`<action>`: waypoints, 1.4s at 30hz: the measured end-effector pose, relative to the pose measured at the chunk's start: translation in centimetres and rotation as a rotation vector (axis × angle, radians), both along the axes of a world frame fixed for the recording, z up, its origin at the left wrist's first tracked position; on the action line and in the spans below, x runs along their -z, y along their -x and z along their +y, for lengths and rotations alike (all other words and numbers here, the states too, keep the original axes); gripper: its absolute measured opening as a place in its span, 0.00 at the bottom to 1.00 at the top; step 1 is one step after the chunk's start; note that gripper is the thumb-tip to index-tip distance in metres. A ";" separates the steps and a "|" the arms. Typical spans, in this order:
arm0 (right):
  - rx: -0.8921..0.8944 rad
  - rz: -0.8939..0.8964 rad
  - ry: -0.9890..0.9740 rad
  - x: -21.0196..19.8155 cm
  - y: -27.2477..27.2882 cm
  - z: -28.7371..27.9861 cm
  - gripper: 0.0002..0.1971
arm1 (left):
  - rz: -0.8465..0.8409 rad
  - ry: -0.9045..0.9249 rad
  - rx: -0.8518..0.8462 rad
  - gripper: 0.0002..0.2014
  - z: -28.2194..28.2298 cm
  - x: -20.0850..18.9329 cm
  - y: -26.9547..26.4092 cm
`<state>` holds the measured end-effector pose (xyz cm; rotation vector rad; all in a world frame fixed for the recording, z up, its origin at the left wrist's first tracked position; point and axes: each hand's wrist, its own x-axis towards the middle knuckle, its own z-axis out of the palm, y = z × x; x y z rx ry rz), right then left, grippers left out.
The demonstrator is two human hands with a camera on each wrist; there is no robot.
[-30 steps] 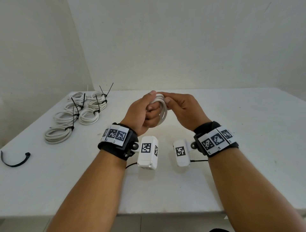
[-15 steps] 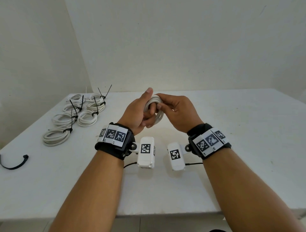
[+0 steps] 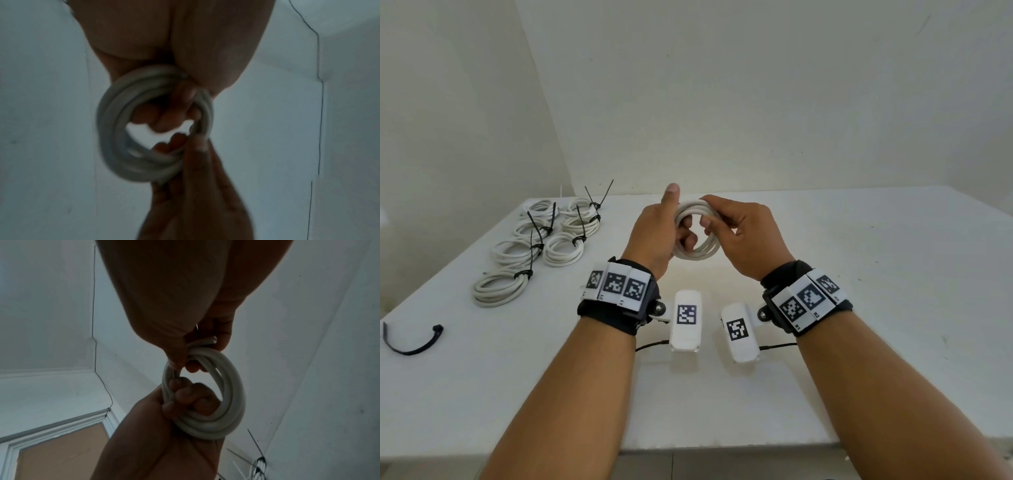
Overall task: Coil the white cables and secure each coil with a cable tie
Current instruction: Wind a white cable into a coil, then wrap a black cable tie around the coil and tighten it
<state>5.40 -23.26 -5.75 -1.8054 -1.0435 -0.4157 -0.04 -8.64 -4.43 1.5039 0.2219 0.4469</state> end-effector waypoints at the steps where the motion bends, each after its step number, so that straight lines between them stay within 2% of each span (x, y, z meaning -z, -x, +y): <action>1: 0.015 -0.021 0.035 -0.1 -0.1 -0.2 0.09 | 0.026 0.070 0.086 0.26 0.1 0.0 0.1; 3: 0.030 -0.038 0.101 -0.3 -0.2 -0.6 0.09 | 0.074 0.138 0.207 0.23 0.1 -0.3 0.2; 4: 0.027 -0.040 0.122 -0.4 -0.2 -0.7 0.09 | 0.091 0.103 0.209 0.21 0.0 -0.3 0.2; 7: 0.023 -0.064 0.169 -0.5 0.0 -0.5 0.13 | 0.085 -0.071 0.089 0.16 -0.6 -0.6 0.1; 9: 0.010 -0.044 0.178 -0.6 0.4 0.1 0.15 | 0.068 -0.121 -0.040 0.14 -0.8 -0.6 0.4; 11: -0.008 -0.005 0.166 -0.7 1.1 1.3 0.16 | 0.029 -0.062 -0.166 0.14 -0.4 -0.8 1.1; 13: -0.009 0.004 0.163 -0.9 2.2 2.9 0.17 | -0.022 0.077 -0.268 0.16 0.5 -1.4 2.0; 15: -0.001 -0.011 0.193 -1.3 3.3 4.6 0.13 | -0.053 0.185 -0.345 0.19 2.0 -2.3 3.1; 17: -0.004 0.000 0.216 -1.9 4.4 6.1 0.08 | -0.051 0.203 -0.377 0.22 3.6 -2.8 4.3; 19: -0.019 0.020 0.243 -2.6 5.5 7.6 0.08 | -0.050 0.177 -0.398 0.23 5.0 -2.9 5.7; 23: -0.071 0.014 0.276 -2.9 8.2 11.6 0.08 | -0.020 0.102 -0.454 0.19 8.3 -2.6 8.9; 27: -0.216 0.022 0.338 -2.5 11.3 16.3 0.10 | -0.045 0.237 -0.539 0.12 13.2 -1.5 13.1; 30: -0.381 0.222 0.428 -1.8 13.3 20.0 0.13 | -0.096 0.375 -0.683 0.14 17.3 0.0 17.2; 32: -0.441 0.325 0.498 -1.0 14.6 22.4 0.11 | -0.132 0.438 -0.759 0.14 19.9 0.8 20.0; 36: -0.383 0.099 0.768 0.1 17.9 27.5 0.10 | -0.173 0.471 -0.871 0.14 24.0 1.8 24.5; 38: -0.322 -0.022 0.820 0.4 19.3 29.9 0.13 | -0.174 0.479 -0.905 0.13 25.2 2.1 25.9; 42: -0.291 -0.071 0.895 1.0 20.6 33.1 0.16 | -0.188 0.509 -0.937 0.13 26.6 2.7 27.5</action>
